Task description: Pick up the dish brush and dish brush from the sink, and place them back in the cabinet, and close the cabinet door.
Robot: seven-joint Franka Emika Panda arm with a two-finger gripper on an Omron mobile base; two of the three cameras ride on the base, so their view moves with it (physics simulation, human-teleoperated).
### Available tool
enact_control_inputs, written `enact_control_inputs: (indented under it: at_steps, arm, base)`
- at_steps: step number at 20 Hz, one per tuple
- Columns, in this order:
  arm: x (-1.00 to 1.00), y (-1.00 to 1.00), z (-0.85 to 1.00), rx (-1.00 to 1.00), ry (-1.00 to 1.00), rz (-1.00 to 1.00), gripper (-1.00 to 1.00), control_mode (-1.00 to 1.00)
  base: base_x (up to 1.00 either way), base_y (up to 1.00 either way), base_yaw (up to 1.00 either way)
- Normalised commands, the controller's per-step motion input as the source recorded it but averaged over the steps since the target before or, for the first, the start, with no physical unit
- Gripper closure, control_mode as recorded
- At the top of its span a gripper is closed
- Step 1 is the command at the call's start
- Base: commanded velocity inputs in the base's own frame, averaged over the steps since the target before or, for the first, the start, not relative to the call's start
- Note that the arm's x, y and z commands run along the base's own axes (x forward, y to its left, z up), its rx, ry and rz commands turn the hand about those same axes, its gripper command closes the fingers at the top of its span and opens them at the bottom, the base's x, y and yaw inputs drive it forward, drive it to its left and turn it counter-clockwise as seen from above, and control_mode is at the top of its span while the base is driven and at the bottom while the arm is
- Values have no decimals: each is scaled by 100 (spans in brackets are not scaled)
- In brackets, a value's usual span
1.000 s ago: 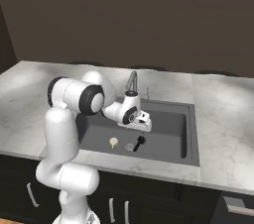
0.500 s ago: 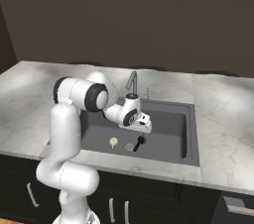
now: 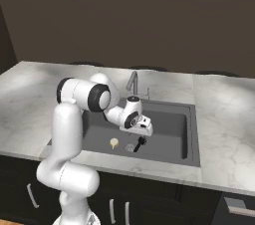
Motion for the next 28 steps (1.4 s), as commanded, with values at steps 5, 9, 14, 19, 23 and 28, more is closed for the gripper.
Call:
enact_control_inputs:
  at_steps: [5, 9, 14, 19, 23, 28]
  arm:
    - [0, 0, -5, 0, 6, 0, -100, -100]
    - [0, 0, -11, 0, 5, 0, -100, -100]
    - [0, 0, -17, 0, 4, 0, -100, -100]
    - [0, 0, -21, 0, 3, 0, -100, -100]
    - [0, 0, -20, 0, 1, 0, -100, -100]
    - [0, 0, -16, 0, 2, 0, -100, -100]
  base:
    - [0, 0, 0]
    - [0, 0, 0]
    - [0, 0, 0]
    - [0, 0, 0]
    - [0, 0, 0]
    - [0, 0, 0]
